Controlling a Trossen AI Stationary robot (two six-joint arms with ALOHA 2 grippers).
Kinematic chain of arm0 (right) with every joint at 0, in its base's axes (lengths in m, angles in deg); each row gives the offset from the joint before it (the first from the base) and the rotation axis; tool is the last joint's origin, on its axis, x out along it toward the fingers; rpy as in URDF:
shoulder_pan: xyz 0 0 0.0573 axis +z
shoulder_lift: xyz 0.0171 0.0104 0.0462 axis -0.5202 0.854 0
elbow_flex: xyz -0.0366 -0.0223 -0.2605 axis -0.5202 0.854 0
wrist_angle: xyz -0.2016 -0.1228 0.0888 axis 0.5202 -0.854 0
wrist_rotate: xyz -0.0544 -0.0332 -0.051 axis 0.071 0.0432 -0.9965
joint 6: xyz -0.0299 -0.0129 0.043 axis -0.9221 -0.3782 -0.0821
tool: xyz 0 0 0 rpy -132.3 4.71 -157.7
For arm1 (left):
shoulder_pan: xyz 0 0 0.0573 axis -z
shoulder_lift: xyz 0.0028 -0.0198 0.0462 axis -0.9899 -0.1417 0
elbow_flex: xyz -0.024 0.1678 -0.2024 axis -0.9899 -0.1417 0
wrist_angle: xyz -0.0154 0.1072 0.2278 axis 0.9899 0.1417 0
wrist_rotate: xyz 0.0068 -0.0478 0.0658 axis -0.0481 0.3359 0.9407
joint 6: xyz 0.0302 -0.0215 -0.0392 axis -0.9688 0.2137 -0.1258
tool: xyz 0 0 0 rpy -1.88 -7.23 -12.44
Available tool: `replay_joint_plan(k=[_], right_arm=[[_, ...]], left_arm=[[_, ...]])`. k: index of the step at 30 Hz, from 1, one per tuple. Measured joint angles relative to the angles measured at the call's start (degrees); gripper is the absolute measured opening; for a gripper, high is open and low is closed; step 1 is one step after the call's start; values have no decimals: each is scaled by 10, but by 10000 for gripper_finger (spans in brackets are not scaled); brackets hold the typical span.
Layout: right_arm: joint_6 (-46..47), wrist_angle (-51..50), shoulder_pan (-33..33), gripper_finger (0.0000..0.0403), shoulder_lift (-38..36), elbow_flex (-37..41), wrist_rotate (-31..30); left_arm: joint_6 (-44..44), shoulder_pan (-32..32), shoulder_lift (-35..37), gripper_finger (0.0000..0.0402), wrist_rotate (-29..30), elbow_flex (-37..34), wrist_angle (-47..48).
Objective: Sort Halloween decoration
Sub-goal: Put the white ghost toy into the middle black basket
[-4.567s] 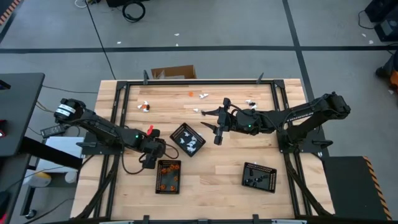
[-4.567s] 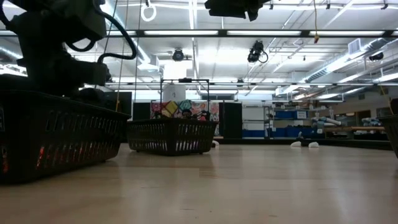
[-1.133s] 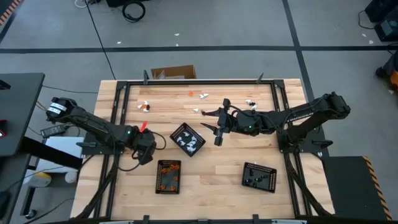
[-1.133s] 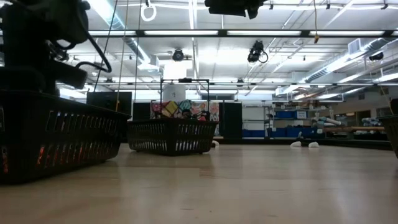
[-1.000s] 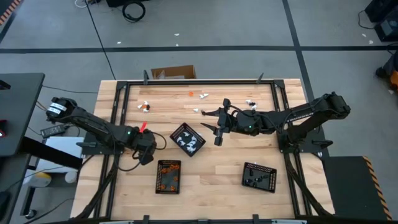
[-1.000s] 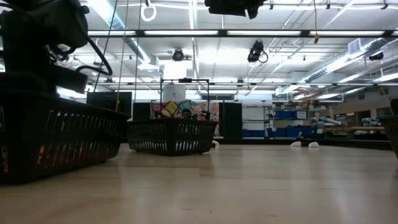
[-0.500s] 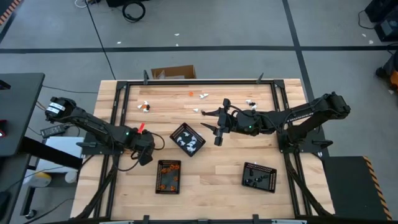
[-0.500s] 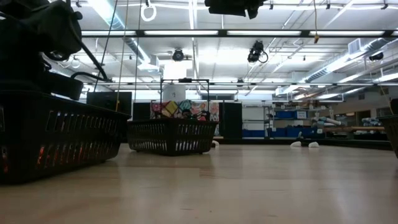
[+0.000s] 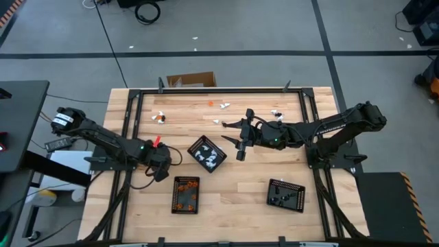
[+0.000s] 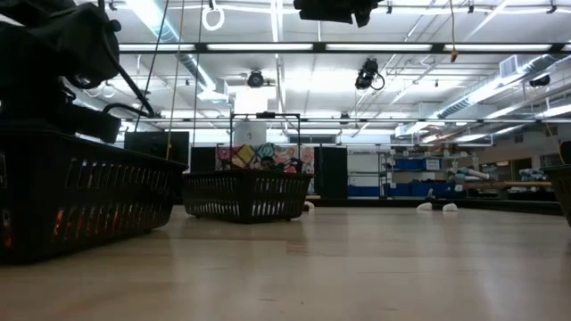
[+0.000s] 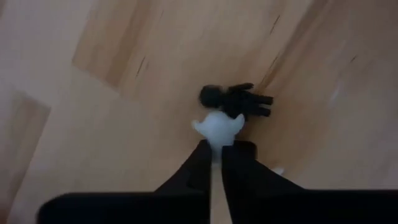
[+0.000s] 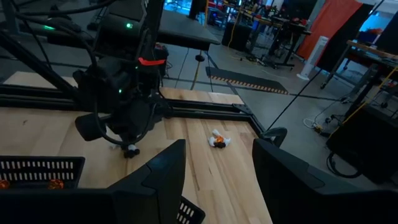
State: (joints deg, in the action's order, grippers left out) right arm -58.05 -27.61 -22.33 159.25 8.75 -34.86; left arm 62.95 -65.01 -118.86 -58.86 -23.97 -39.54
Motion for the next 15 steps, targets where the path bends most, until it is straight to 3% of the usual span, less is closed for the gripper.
replay_joint_plan(k=[6,15], right_arm=[[0,0,0,191,0,0,0],[0,0,0,191,0,0,0]], left_arm=[[-32,-1,1,5,5,30,10],[-47,-10,1,1,21,54,24]])
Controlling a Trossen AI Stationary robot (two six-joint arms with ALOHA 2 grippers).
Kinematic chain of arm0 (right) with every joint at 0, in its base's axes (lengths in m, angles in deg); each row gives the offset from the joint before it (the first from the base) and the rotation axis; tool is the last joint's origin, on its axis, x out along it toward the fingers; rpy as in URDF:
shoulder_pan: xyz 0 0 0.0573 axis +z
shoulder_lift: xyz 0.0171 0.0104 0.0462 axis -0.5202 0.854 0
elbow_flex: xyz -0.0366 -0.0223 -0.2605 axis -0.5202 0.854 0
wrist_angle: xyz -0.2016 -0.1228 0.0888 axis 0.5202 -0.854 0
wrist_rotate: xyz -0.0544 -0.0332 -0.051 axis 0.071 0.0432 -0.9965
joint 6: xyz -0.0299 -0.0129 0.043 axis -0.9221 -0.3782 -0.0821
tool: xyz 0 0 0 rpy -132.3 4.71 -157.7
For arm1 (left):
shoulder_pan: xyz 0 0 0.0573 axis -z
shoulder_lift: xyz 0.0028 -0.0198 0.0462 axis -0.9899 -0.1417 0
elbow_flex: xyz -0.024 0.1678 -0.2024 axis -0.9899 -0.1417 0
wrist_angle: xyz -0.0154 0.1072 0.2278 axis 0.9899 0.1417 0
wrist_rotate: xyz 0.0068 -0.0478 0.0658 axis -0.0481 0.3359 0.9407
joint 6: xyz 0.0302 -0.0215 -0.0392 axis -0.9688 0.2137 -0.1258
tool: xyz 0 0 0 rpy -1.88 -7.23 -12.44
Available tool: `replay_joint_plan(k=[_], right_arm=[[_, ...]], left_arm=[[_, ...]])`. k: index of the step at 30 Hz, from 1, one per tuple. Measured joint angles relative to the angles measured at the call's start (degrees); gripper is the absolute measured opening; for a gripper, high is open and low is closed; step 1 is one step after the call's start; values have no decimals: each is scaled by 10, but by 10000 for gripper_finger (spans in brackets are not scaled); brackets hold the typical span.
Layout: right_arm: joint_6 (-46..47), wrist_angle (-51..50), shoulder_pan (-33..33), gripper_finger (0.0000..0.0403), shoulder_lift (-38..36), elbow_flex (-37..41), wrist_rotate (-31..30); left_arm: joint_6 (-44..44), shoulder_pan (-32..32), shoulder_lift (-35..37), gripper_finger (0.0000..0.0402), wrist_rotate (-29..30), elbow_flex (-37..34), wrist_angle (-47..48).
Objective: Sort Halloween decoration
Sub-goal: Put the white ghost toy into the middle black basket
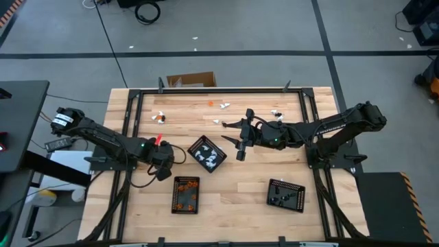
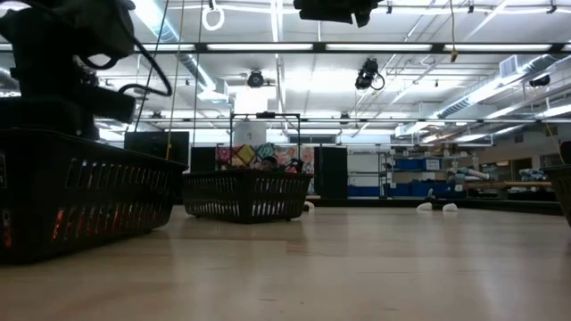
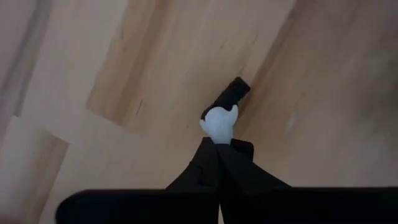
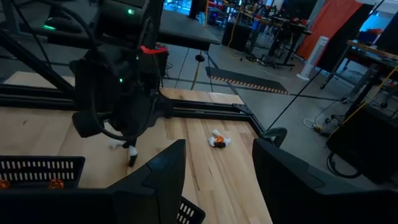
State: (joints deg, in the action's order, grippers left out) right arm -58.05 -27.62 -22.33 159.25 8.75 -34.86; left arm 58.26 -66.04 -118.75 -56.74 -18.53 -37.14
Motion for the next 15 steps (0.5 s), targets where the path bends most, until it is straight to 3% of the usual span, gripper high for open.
replay_joint_plan(k=[7,11,15], right_arm=[[0,5,0,191,0,0,0],[0,5,0,191,0,0,0],[2,4,2,191,0,0,0]], left_arm=[[-81,-26,1,0,70,47,-29],[-140,-64,1,0,69,66,-79],[-152,-99,1,0,43,69,-39]])
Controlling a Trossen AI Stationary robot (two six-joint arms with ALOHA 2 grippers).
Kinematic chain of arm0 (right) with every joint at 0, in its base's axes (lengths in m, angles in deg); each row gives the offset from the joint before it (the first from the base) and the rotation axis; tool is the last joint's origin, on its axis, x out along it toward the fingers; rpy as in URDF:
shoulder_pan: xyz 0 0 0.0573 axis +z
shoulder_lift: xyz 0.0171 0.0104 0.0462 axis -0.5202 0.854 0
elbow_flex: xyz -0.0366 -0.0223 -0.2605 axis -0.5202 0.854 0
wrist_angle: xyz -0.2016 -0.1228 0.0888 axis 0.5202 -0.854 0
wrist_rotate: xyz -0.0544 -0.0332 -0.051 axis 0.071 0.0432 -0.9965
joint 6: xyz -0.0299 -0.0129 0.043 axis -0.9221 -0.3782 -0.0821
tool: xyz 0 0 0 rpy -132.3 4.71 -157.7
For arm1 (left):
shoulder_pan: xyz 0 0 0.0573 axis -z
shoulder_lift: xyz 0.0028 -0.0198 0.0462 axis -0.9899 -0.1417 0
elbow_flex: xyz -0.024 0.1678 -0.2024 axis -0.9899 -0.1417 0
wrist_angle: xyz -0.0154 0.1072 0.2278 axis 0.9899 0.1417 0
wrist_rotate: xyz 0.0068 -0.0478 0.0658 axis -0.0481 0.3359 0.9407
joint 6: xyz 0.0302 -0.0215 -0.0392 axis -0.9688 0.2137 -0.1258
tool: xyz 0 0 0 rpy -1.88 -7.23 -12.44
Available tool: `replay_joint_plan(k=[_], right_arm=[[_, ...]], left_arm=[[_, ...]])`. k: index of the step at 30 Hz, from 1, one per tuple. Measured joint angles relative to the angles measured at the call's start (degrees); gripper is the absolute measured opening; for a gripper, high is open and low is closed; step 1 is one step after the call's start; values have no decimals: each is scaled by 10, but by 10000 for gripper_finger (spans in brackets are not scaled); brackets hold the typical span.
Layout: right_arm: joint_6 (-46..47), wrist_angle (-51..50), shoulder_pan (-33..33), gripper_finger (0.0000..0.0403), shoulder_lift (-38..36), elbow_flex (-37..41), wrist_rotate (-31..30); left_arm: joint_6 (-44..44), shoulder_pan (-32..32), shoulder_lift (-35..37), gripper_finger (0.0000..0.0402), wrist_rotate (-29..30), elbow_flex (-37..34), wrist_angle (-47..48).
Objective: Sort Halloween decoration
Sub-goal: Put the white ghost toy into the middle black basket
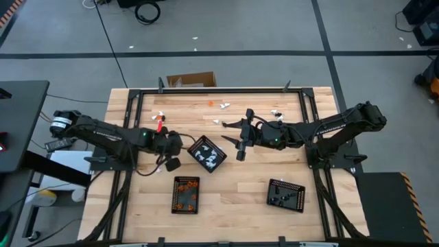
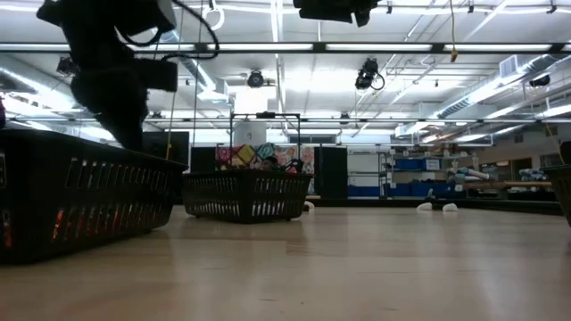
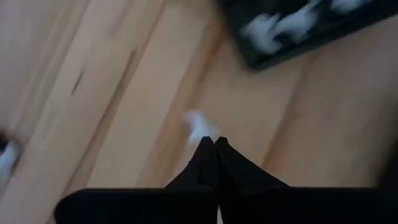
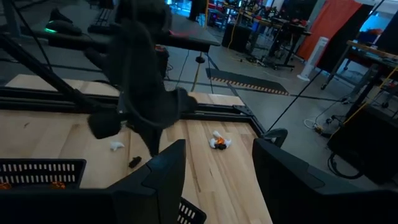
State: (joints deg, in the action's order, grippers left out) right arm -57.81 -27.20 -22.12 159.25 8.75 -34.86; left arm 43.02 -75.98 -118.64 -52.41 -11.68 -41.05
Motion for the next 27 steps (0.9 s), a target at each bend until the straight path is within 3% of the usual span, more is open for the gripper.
replay_joint_plan(k=[4,11,15,27], right_arm=[[-6,2,0,191,0,0,0],[-7,2,0,191,0,0,0],[-7,2,0,191,0,0,0],[-7,4,1,191,0,0,4]], left_arm=[[2,-37,0,30,0,-23,0],[-19,-79,0,148,-27,-63,-111],[-19,-99,0,191,-55,-68,-135],[-46,-98,-87,205,-56,-69,-182]])
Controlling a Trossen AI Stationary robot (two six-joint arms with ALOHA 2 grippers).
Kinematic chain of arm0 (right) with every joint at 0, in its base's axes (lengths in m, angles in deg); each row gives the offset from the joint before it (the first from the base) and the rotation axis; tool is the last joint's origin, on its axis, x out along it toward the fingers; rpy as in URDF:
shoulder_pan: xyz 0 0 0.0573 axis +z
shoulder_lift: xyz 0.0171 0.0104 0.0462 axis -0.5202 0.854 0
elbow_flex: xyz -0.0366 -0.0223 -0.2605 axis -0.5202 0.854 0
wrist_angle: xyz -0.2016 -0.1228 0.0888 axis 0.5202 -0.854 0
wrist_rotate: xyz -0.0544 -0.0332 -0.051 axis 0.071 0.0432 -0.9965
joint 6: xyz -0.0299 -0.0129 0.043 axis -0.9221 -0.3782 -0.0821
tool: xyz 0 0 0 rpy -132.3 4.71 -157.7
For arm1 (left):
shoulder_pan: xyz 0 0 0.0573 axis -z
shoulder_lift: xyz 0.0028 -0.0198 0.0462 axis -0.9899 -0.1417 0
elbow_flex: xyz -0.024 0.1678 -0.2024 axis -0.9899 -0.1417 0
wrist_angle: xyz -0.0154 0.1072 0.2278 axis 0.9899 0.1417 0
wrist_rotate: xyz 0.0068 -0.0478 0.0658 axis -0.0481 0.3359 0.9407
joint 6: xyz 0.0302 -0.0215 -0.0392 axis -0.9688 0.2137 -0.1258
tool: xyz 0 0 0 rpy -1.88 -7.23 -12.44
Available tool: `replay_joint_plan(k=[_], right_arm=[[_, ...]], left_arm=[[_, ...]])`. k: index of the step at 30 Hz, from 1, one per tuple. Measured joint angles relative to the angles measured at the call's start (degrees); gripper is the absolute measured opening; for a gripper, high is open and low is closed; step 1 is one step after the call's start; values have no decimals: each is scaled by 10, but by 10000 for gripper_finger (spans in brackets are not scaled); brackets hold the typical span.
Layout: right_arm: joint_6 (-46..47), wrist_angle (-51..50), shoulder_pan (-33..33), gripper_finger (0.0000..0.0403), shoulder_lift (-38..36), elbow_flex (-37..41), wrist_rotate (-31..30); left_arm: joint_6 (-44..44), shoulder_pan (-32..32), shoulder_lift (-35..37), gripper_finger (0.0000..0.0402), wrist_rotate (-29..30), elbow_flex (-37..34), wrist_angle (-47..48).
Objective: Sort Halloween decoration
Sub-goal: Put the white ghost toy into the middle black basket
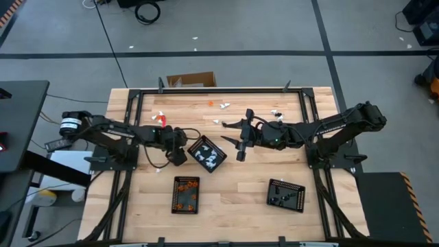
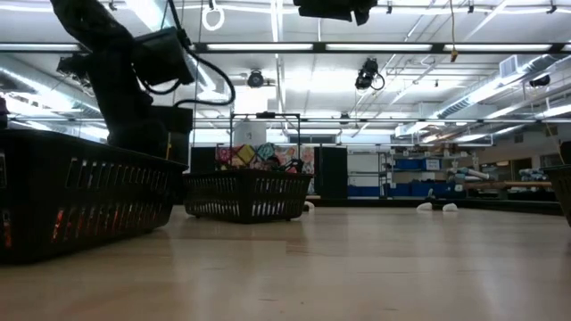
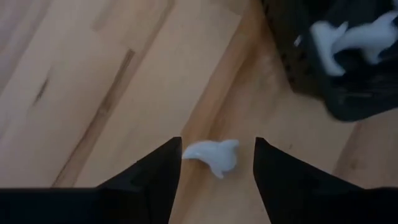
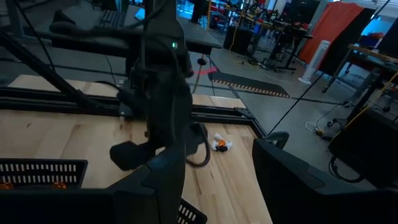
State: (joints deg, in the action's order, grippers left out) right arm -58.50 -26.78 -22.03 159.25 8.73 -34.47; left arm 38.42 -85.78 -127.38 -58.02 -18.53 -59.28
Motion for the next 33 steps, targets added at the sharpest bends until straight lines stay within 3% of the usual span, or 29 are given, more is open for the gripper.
replay_joint_plan(k=[10,33], right_arm=[[0,-4,1,191,0,0,0],[-2,-5,1,191,0,0,0]], left_arm=[[-1,-1,-46,190,0,3,-6],[-11,9,-43,34,7,0,2]])
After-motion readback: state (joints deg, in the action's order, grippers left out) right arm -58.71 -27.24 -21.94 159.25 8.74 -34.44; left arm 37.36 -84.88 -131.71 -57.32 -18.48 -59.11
